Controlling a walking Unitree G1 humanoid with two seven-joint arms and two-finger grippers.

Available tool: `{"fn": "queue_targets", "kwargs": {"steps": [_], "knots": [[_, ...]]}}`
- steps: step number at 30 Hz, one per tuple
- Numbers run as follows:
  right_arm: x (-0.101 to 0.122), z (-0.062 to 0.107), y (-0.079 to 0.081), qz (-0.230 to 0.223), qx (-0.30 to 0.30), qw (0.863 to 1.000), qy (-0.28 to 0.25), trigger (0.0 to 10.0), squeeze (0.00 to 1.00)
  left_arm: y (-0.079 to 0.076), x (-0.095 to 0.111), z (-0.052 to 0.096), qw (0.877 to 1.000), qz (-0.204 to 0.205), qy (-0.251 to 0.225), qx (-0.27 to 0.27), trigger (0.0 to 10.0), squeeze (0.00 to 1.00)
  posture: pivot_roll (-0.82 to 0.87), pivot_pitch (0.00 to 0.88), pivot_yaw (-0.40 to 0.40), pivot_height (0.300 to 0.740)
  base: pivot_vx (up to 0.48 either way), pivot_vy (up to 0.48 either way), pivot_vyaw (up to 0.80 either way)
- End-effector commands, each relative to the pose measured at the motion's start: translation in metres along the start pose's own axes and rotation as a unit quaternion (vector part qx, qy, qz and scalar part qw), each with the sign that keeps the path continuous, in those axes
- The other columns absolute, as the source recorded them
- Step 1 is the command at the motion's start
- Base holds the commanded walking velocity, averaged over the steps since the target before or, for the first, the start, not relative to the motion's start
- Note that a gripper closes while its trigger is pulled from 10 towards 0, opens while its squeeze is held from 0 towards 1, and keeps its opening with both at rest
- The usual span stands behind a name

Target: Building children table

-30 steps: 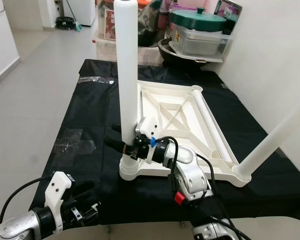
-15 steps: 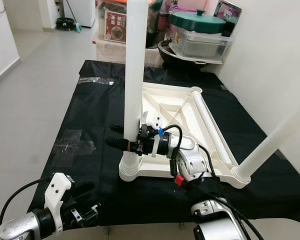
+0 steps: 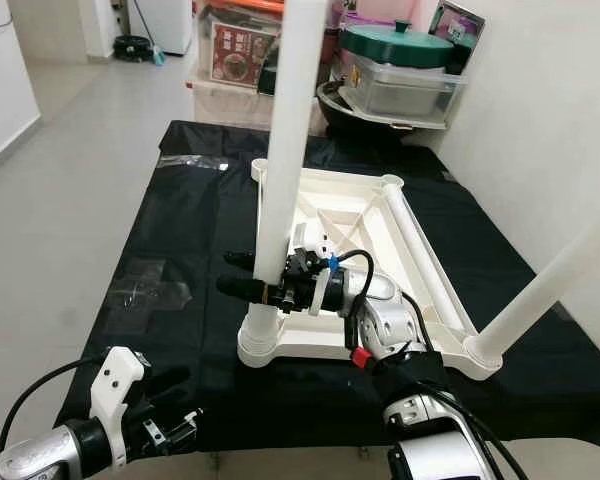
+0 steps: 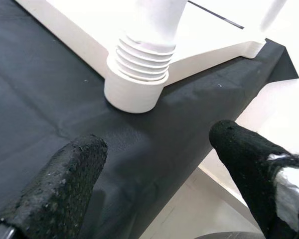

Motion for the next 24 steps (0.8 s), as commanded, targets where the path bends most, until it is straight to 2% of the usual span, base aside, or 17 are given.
{"fn": "queue_targets", "kwargs": {"steps": [1,5,7,8,9,10,15,17,20,23,24], "knots": [[-0.041,-0.005,0.019,-0.081,0.000,0.996,0.027,0.0,0.00,0.000,-0.001,0.001,1.000,0.000,0.006,-0.002,10.0,0.00,0.11,0.000,-0.151,0.740,0.000,0.000,0.00],[-0.051,-0.006,0.023,-0.080,-0.043,0.995,0.030,0.0,0.00,0.000,-0.002,0.001,1.000,0.001,0.006,-0.002,10.0,0.00,0.10,0.000,-0.144,0.740,0.000,0.000,0.00],[-0.051,-0.006,0.023,-0.080,-0.043,0.995,0.030,0.0,0.00,0.000,-0.002,0.001,1.000,0.001,0.006,-0.002,10.0,0.00,0.10,0.000,-0.144,0.740,0.000,0.000,0.00],[-0.057,-0.006,0.022,-0.073,-0.067,0.994,0.051,0.0,0.00,0.001,-0.002,0.001,1.000,0.001,0.007,-0.003,10.0,0.00,0.10,0.000,-0.142,0.740,0.000,0.000,0.00],[-0.057,-0.006,0.022,-0.073,-0.067,0.994,0.051,0.0,0.00,0.001,-0.002,0.001,1.000,0.001,0.007,-0.003,10.0,0.00,0.10,0.000,-0.142,0.740,0.000,0.000,0.00],[-0.064,-0.005,0.019,-0.063,-0.098,0.989,0.085,0.0,0.00,0.001,-0.002,0.000,1.000,0.001,0.007,-0.003,10.0,0.00,0.10,0.000,-0.143,0.740,0.000,0.000,0.00],[-0.071,-0.003,0.015,-0.051,-0.135,0.982,0.123,0.0,0.00,0.002,-0.002,-0.001,1.000,0.000,0.007,-0.003,10.0,0.00,0.09,0.000,-0.144,0.740,0.000,0.000,0.00],[-0.073,-0.002,0.012,-0.053,-0.156,0.977,0.134,0.0,0.00,0.002,-0.003,-0.001,1.000,0.000,0.006,-0.002,10.0,0.00,0.09,0.000,-0.147,0.740,0.000,0.000,0.00],[-0.083,-0.003,0.009,-0.066,-0.230,0.956,0.169,0.0,0.00,0.000,-0.004,-0.002,1.000,0.003,0.005,0.000,10.0,0.00,0.09,0.000,-0.152,0.740,0.000,0.000,0.00],[-0.085,-0.003,0.008,-0.071,-0.246,0.951,0.176,0.0,0.00,0.000,-0.004,-0.003,1.000,0.004,0.004,0.000,10.0,0.00,0.09,0.000,-0.153,0.740,0.000,0.000,0.00],[-0.087,-0.002,0.005,-0.074,-0.272,0.943,0.179,0.0,0.00,0.000,-0.004,-0.002,1.000,0.004,0.004,0.001,10.0,0.00,0.09,0.000,-0.153,0.740,0.000,0.000,0.00]]}}
Point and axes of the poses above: a point about 5 cm out from each wrist's last joint towards the gripper, its own z axis pointing back from the gripper into the wrist, its own x axis along the axis of the wrist's last joint, y = z × x, the point moved 3 cm from there along -z, pointing out of the wrist towards the gripper, and after that the axes turned 5 degrees about z, right-handed, at the moved point
